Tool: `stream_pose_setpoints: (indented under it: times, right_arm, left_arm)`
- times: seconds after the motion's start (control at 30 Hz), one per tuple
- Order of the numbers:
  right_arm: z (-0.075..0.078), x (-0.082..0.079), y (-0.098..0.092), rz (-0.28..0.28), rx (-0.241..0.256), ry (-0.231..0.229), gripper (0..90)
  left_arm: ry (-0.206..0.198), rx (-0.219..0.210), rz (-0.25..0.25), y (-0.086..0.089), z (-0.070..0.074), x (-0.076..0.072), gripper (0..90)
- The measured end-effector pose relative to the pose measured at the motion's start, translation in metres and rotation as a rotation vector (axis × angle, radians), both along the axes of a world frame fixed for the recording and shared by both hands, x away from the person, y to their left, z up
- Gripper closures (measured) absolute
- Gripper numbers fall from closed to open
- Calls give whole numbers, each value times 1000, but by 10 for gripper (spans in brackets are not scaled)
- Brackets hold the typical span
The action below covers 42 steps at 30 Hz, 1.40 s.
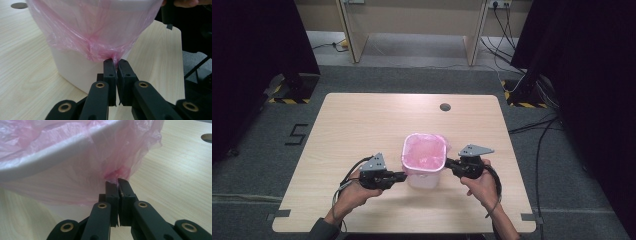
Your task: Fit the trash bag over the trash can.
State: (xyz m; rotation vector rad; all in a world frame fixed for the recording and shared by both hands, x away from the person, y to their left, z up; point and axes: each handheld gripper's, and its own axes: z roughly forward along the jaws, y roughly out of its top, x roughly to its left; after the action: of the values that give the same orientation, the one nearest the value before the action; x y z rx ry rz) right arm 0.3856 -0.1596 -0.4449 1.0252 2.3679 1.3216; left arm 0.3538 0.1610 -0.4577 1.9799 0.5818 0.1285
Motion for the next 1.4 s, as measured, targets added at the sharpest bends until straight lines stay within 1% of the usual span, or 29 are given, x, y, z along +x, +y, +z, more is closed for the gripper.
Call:
stream_pose_setpoints:
  times: [0.03,0.07,0.1,0.13,0.17,0.2,0.23,0.3,0.33,0.37,0.4,0.43,0.53,0.6,0.63,0.67,0.7,0.73,0.8,0.83,0.9,1.0,1.07,1.1,1.13,1.17,1.23,1.37,1.4]
  right_arm:
    - [-1,3,0,-7,7,7,844]
    - [0,4,0,-16,1,7,769]
    - [1,5,-2,-12,-20,-4,684]
    - [1,5,-2,-12,-20,-4,684]
    - [4,5,-4,-11,-19,3,629]
    - [7,5,-8,-5,3,19,590]
    - [14,2,-11,2,-13,7,582]
    - [22,-3,-12,9,-39,-14,544]
    - [22,-3,-12,9,-39,-14,544]
    - [31,-7,-14,4,-22,-28,503]
    - [31,-7,-14,4,-22,-28,503]
    - [41,-10,-17,6,-14,-51,486]
    - [58,-10,-22,-11,26,-104,480]
    - [65,-4,-23,-37,45,-131,483]
    - [67,1,-23,-43,44,-132,485]
    - [67,1,-23,-43,44,-132,485]
    - [66,9,-20,-49,59,-120,492]
    - [64,13,-18,-46,66,-111,493]
    - [61,19,-14,-39,66,-100,503]
    - [59,22,-12,-36,68,-98,514]
    - [57,26,-10,-40,74,-97,577]
    - [57,31,-10,-49,84,-96,693]
    - [56,36,-12,-43,80,-97,766]
    - [55,38,-12,-38,68,-94,806]
    - [55,38,-12,-38,68,-94,806]
    - [51,43,-11,-28,35,-93,847]
    - [46,47,-10,-27,7,-87,870]
    - [29,57,-5,-21,-33,-60,896]
    - [29,57,-5,-21,-33,-60,896]
  left_arm:
    - [1,2,-2,-1,0,0,857]
    - [0,4,-1,-1,0,0,849]
    - [-2,10,3,-1,1,-1,833]
    - [-2,10,3,-1,1,-1,804]
    - [-5,15,5,-2,1,-2,804]
    - [-6,18,5,-2,1,-3,777]
    - [-5,32,5,-3,1,-3,732]
    - [-3,38,9,-4,-1,-2,717]
    - [-3,38,9,-4,-1,-2,709]
    - [-1,39,13,-4,-2,-2,701]
    - [-1,39,13,-4,-2,-2,693]
    - [0,43,16,-4,-1,-2,679]
    - [-3,38,24,-3,1,-3,612]
    - [-6,24,40,0,6,-3,582]
    - [-9,18,49,1,8,-4,556]
    - [-9,18,49,1,8,-4,529]
    - [-13,7,59,6,13,-6,522]
    - [-13,7,59,6,13,-6,520]
    - [-25,-3,72,13,19,-10,495]
    - [-23,-10,84,15,20,-11,474]
    - [-9,-29,121,18,22,-11,394]
    - [-25,-30,130,17,23,-9,371]
    - [-25,-31,128,15,23,-8,381]
    - [-34,-19,113,10,22,-6,396]
    - [-34,-19,113,10,22,-6,408]
    - [-43,-9,99,5,21,-3,432]
    - [-46,-3,92,3,20,-2,473]
    - [-37,9,84,-2,16,1,495]
    - [-37,9,84,-2,16,1,507]
